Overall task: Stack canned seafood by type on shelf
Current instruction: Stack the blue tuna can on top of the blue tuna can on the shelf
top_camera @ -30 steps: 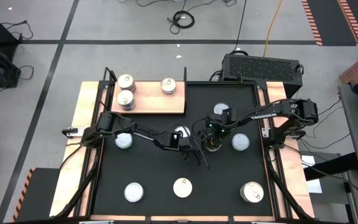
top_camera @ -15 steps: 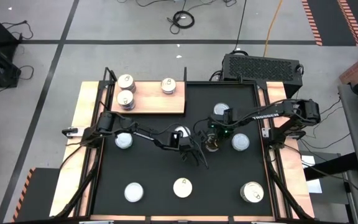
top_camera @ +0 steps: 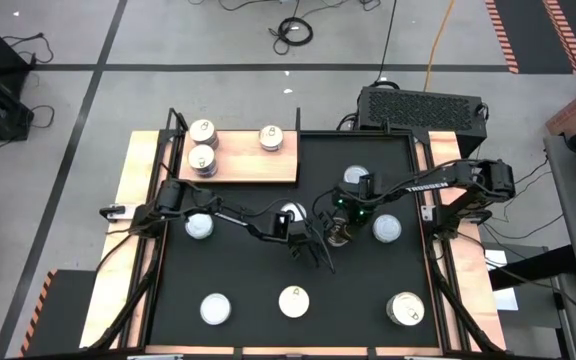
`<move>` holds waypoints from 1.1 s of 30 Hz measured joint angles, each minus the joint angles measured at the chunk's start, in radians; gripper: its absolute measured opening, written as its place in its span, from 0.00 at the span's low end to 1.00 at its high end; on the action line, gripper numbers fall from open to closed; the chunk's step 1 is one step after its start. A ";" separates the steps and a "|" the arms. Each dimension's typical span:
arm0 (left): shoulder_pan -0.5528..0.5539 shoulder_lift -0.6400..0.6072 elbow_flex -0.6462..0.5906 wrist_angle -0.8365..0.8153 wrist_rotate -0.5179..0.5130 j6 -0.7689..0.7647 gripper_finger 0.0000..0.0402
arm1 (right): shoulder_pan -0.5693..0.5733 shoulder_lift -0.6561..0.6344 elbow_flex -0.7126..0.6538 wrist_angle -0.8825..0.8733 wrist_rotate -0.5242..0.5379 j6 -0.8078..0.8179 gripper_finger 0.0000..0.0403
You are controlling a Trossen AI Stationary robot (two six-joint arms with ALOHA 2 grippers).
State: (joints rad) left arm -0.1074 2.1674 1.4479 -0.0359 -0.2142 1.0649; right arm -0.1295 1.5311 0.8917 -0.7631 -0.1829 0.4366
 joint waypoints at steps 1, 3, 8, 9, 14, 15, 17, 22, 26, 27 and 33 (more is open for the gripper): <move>0.000 0.000 0.000 0.000 0.000 0.000 0.40 | 0.000 0.000 0.000 0.000 0.000 -0.008 0.00; 0.000 0.000 0.000 -0.001 0.000 0.000 0.40 | 0.000 -0.002 0.000 0.000 0.000 -0.023 0.00; 0.000 0.000 0.000 -0.005 0.005 0.000 0.40 | 0.000 -0.006 0.000 -0.032 0.000 -0.102 0.00; 0.000 0.000 0.000 -0.005 0.006 -0.001 0.40 | 0.000 -0.008 0.000 -0.045 0.000 -0.112 0.00; 0.001 0.000 0.001 0.000 0.008 0.000 0.40 | -0.001 -0.035 0.000 -0.097 0.001 -0.128 0.00; 0.001 0.000 0.002 0.002 0.008 0.000 0.40 | -0.001 -0.046 0.000 -0.101 0.004 -0.127 0.00; 0.001 0.000 0.003 0.007 0.007 0.000 0.40 | 0.000 -0.076 0.000 -0.130 0.034 -0.123 0.00; 0.003 -0.004 0.008 0.015 0.008 0.007 0.40 | 0.010 -0.165 0.000 -0.179 0.125 -0.070 0.00; 0.002 -0.007 0.008 0.019 0.013 0.009 0.40 | 0.033 -0.211 -0.001 -0.179 0.156 -0.057 0.00; 0.002 -0.007 0.008 0.019 0.015 0.010 0.40 | 0.039 -0.218 -0.001 -0.179 0.158 -0.055 0.00; 0.003 -0.005 0.007 0.020 0.051 0.005 0.40 | 0.077 -0.224 -0.001 -0.178 0.166 -0.045 0.00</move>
State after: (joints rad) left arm -0.1040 2.1628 1.4551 -0.0158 -0.1631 1.0695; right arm -0.0525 1.3067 0.8909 -0.9414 -0.0172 0.3920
